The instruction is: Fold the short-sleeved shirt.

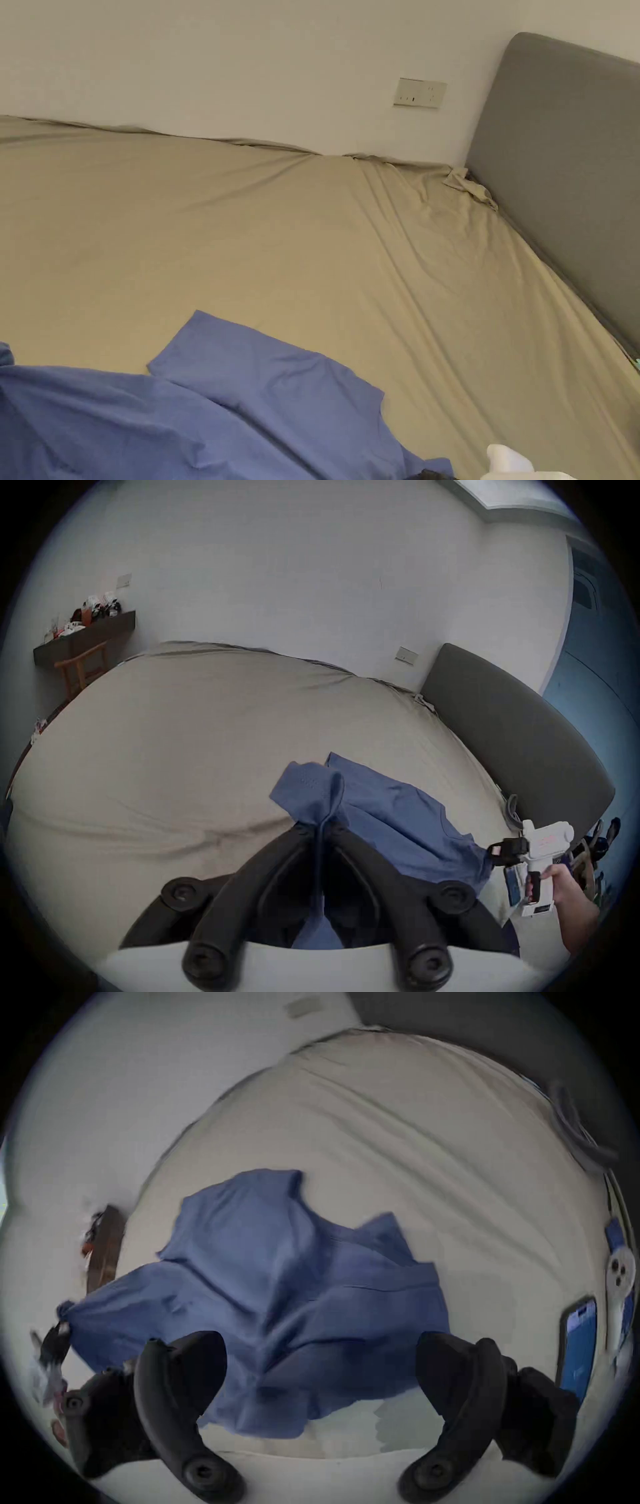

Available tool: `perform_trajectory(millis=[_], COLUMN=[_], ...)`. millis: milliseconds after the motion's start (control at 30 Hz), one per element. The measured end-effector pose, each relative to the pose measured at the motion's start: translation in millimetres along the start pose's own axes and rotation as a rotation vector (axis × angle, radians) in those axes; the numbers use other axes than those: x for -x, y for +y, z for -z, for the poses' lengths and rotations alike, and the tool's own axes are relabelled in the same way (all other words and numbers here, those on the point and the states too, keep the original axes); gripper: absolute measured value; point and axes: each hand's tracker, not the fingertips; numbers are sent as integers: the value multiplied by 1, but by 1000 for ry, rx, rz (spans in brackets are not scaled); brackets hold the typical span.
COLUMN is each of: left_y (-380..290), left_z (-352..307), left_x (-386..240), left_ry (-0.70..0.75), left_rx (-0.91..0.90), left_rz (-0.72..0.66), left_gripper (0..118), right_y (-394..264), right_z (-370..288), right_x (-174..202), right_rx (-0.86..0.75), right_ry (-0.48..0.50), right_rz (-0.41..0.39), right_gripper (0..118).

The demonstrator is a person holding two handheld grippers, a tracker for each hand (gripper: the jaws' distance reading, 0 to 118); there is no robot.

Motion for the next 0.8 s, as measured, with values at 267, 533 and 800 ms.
perform_trajectory(millis=[267, 533, 800], left_y=[-8, 42, 157], left_z=[0, -28, -63], left_x=[5, 5, 15], left_ry=[-3, -40, -74], left_rx=[32, -81, -427], left_rz=[-85, -123, -232], left_gripper=[1, 1, 1], right_y=[-3, 39, 143], right_z=[16, -118, -224], right_x=[5, 75, 140], right_rx=[-2, -373, -726], right_ry=[101, 95, -53], right_rz=[10, -385, -489], right_gripper=[20, 18, 17])
